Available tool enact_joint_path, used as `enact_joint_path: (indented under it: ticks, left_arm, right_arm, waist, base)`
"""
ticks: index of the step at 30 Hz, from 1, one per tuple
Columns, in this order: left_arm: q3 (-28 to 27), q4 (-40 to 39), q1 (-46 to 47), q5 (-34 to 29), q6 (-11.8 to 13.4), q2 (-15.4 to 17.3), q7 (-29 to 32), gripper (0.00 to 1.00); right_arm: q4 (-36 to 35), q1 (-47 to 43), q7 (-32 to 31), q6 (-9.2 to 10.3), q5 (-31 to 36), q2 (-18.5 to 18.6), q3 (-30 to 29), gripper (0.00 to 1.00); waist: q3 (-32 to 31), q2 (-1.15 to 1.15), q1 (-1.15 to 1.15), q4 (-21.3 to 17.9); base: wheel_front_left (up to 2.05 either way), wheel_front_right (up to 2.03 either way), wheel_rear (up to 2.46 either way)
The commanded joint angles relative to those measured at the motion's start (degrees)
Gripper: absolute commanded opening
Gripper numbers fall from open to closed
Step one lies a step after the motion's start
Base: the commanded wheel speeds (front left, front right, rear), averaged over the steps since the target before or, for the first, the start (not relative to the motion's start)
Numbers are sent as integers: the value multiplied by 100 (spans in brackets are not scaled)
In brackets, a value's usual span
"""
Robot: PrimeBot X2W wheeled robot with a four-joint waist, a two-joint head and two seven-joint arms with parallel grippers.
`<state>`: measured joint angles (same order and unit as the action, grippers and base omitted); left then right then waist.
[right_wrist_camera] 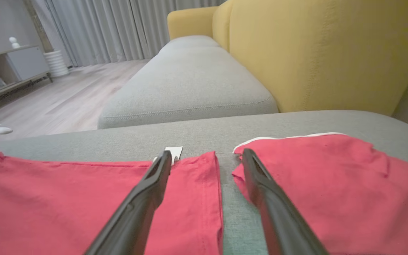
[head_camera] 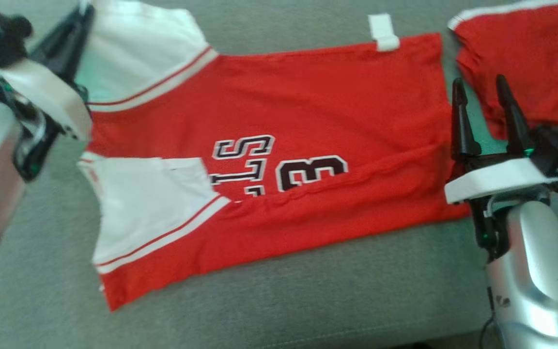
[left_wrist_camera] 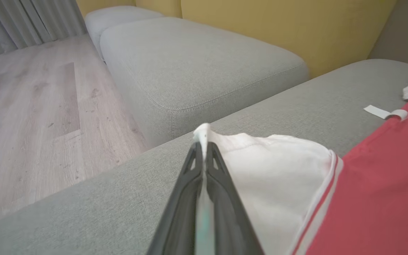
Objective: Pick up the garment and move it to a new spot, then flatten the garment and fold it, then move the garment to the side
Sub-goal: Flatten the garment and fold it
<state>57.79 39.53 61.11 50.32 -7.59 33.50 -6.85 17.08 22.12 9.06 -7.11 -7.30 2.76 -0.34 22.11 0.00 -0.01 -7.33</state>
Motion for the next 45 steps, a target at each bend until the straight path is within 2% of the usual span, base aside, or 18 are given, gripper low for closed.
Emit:
enact_joint_path:
  ticks: [1,4,9,15,22,31,32,33,34,38,45]
  left_arm:
    - [-175,-105,95,-36,10,217,-79,0]
    - [-130,-419,-106,-84,45,197,-315,0]
    - [-43,-1149,-502,-152,282,267,-452,0]
    - [91,-2037,-794,-226,545,329,-385,0]
    - [222,-2698,-815,-323,687,328,-198,0]
    - [211,-2966,-747,-345,781,400,-120,0]
    - [208,-2971,-739,-341,785,408,-112,0]
    - [203,-2970,-730,-336,786,419,-104,0]
    - [195,-2962,-720,-328,784,435,-97,0]
    - [36,-2756,-652,-202,831,540,-120,0]
    - [-226,-2193,-195,-133,767,592,-140,0]
  right_arm:
    - [-214,151,-54,-37,57,11,81,100]
    - [-182,302,-536,-37,393,11,-84,100]
    - [76,732,-1431,-37,952,11,-439,100]
    - [937,1429,-2103,-37,1433,129,-729,100]
    - [2157,2144,-2332,-37,1894,362,-1178,100]
    - [3309,2712,-2370,-37,2441,493,-1357,100]
    - [3420,2757,-2375,-37,2470,488,-1337,74]
    - [3509,2805,-2349,-37,2485,483,-1324,10]
    - [3582,2859,-2297,-37,2495,483,-1302,0]
    - [3816,3199,-1844,-37,2387,432,-1152,0]
    - [4023,3760,-1247,-37,1828,339,-787,0]
  waist:
    - [-189,0,1,242]
    - [-291,0,1,493]
    - [-352,0,1,816]
    - [-314,0,1,1109]
    - [-198,0,1,1305]
    - [3,0,1,1342]
    - [10,0,1,1334]
    - [14,0,1,1322]
    - [14,0,1,1305]
    - [-53,0,1,1151]
    - [-73,0,1,914]
  base:
    - [0,0,0]
    - [0,0,0]
    - [0,0,0]
    - [0,0,0]
    - [0,0,0]
    - [0,0,0]
    - [0,0,0]
    - [0,0,0]
    - [0,0,0]
    - [0,0,0]
    - [0,0,0]
